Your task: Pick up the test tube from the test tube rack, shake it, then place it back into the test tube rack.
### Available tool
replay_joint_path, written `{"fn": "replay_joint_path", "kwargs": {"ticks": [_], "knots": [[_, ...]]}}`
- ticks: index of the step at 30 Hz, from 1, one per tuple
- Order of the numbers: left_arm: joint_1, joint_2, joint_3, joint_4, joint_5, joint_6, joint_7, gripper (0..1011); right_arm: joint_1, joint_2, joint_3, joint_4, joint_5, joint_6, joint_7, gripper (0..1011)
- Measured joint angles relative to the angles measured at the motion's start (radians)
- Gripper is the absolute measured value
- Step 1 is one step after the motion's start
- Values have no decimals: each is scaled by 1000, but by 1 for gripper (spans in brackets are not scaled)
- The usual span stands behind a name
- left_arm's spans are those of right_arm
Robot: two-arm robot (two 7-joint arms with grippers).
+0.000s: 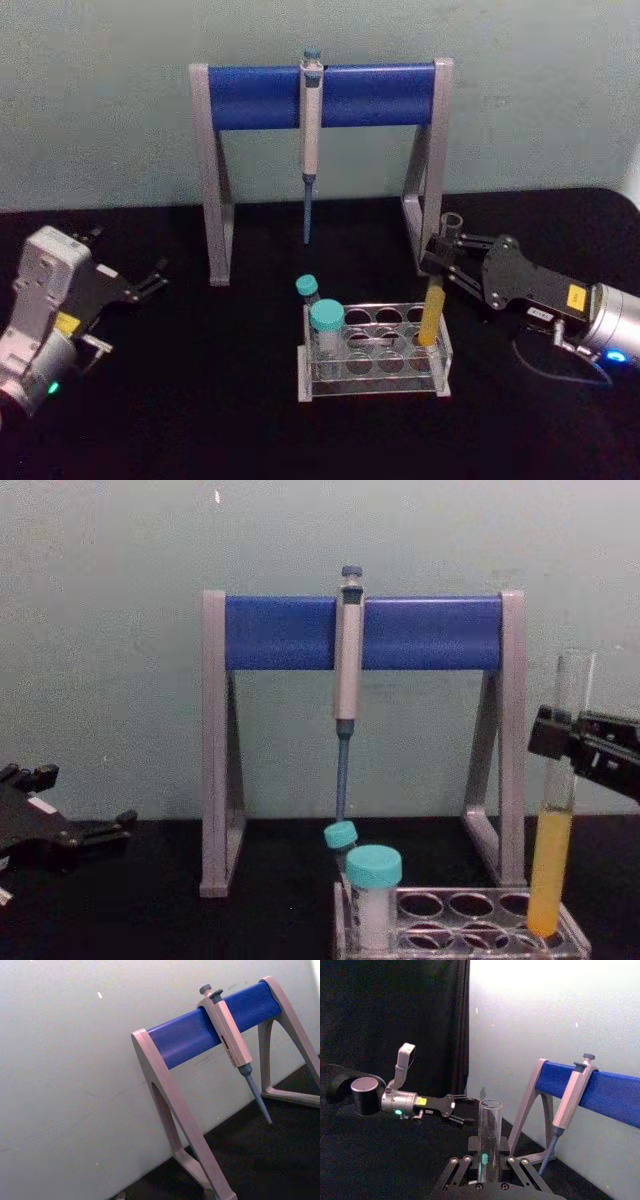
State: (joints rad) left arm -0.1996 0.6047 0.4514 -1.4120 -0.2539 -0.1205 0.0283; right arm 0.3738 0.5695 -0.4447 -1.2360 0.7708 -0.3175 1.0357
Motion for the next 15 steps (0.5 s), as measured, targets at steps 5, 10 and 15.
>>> {"fn": "replay_joint_path", "kwargs": {"ticks": [5, 10, 15], "knots": [[0, 0, 0, 0, 0, 0, 0, 1001, 8, -10, -2, 24, -3, -3, 8, 232], [0, 0, 0, 0, 0, 0, 0, 1001, 20, -22, -7, 55, -10, -4, 18, 232], [0, 0, 0, 0, 0, 0, 0, 1001, 25, -30, -13, 78, -14, -4, 24, 232]]}}
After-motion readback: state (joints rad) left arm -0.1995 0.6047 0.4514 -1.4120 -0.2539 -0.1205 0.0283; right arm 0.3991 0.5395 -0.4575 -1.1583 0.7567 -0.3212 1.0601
